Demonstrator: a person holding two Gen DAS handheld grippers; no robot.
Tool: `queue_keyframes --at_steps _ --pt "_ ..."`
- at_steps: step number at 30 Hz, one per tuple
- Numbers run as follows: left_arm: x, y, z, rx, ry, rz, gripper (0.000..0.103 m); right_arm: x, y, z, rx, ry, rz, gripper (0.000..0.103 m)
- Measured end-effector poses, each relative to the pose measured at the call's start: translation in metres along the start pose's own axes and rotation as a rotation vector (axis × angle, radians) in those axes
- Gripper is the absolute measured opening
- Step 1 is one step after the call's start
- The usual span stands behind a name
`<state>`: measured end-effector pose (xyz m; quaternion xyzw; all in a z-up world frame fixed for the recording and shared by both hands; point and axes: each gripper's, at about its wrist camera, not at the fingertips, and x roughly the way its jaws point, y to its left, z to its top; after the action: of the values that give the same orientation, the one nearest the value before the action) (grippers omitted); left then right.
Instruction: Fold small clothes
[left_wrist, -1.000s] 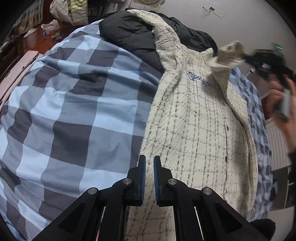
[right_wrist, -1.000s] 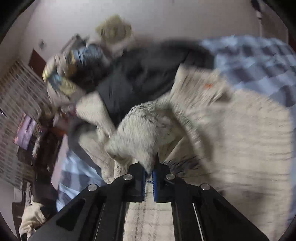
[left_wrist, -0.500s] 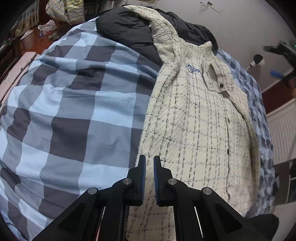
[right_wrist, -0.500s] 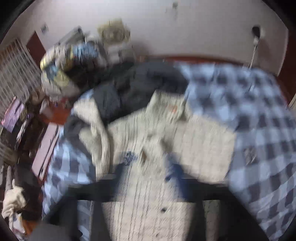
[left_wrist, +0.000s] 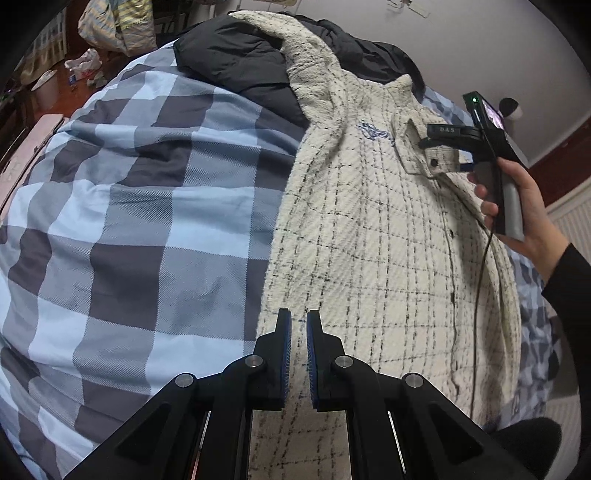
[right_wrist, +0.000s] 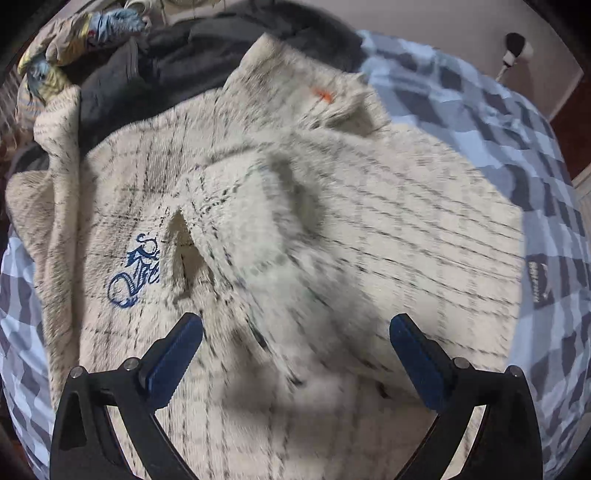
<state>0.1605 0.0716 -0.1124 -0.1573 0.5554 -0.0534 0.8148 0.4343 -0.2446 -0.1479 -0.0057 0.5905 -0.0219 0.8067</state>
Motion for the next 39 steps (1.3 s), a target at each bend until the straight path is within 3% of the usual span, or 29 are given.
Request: queue_keyframes --at_steps 1,2,3,4,5,8,13,17,20,22,25,26,27,28,30,32,34,36,39 --pt "0.002 0.000 0.000 -0.003 0.008 -0.005 0.007 -0.005 0.005 0.002 -0.016 -0.034 0.003 0.098" --pt "0.003 0.000 0.000 -0.005 0.013 -0.008 0.007 -0.009 0.008 0.002 -0.026 -0.063 0.006 0.084" --pt "0.003 0.000 0.000 -0.005 0.018 -0.011 0.007 -0.016 0.011 0.003 -0.036 -0.076 0.012 0.048" --pt "0.004 -0.001 0.000 -0.005 0.021 -0.015 0.007 -0.022 0.014 0.003 -0.055 -0.070 0.016 0.025" --pt "0.003 -0.002 -0.001 -0.003 0.019 -0.019 0.007 -0.029 0.018 0.003 -0.084 -0.059 0.011 0.010" --pt "0.000 0.001 -0.001 -0.009 0.009 -0.013 0.007 -0.071 0.034 -0.007 -0.212 -0.105 0.007 0.010" --pt "-0.005 0.006 -0.002 -0.028 0.001 -0.016 0.007 -0.189 0.005 -0.010 -0.075 -0.213 0.287 0.010" --pt "-0.009 0.003 -0.005 -0.003 -0.009 -0.014 0.007 -0.265 -0.008 0.002 -0.012 -0.293 0.427 0.010" --pt "-0.009 0.003 -0.005 0.004 -0.006 -0.015 0.007 -0.296 0.007 0.019 -0.013 -0.301 0.473 0.010" --pt "-0.008 0.004 -0.004 -0.004 -0.004 -0.014 0.007 -0.299 0.032 0.029 -0.046 -0.258 0.502 0.010" --pt "-0.004 0.006 -0.004 -0.011 0.004 -0.007 0.007 -0.259 0.082 0.039 -0.080 -0.101 0.565 0.033" --pt "-0.002 0.007 -0.004 -0.011 0.012 -0.006 0.007 -0.240 0.094 0.038 -0.070 -0.043 0.623 0.064" --pt "-0.001 0.007 -0.003 -0.012 0.017 -0.005 0.007 -0.223 0.104 0.034 -0.050 0.003 0.678 0.083" --pt "-0.001 0.007 -0.003 -0.015 0.021 -0.006 0.007 -0.202 0.114 0.026 -0.014 0.043 0.718 0.083" --pt "-0.002 0.006 -0.003 -0.018 0.017 -0.021 0.007 -0.174 0.114 0.016 0.014 0.082 0.681 0.084" --pt "-0.003 0.004 -0.005 -0.005 0.013 -0.023 0.007 -0.158 0.105 0.004 -0.011 0.066 0.554 0.083" --pt "-0.003 0.002 -0.006 0.004 0.019 -0.023 0.007 -0.145 0.084 -0.012 -0.081 0.007 0.315 0.083" --pt "-0.003 0.000 -0.006 0.003 0.024 -0.032 0.007 -0.132 0.060 -0.027 -0.138 -0.023 0.129 0.083" --pt "-0.005 -0.002 -0.007 0.012 0.018 -0.033 0.007 -0.097 0.010 -0.053 -0.230 -0.010 -0.232 0.083"
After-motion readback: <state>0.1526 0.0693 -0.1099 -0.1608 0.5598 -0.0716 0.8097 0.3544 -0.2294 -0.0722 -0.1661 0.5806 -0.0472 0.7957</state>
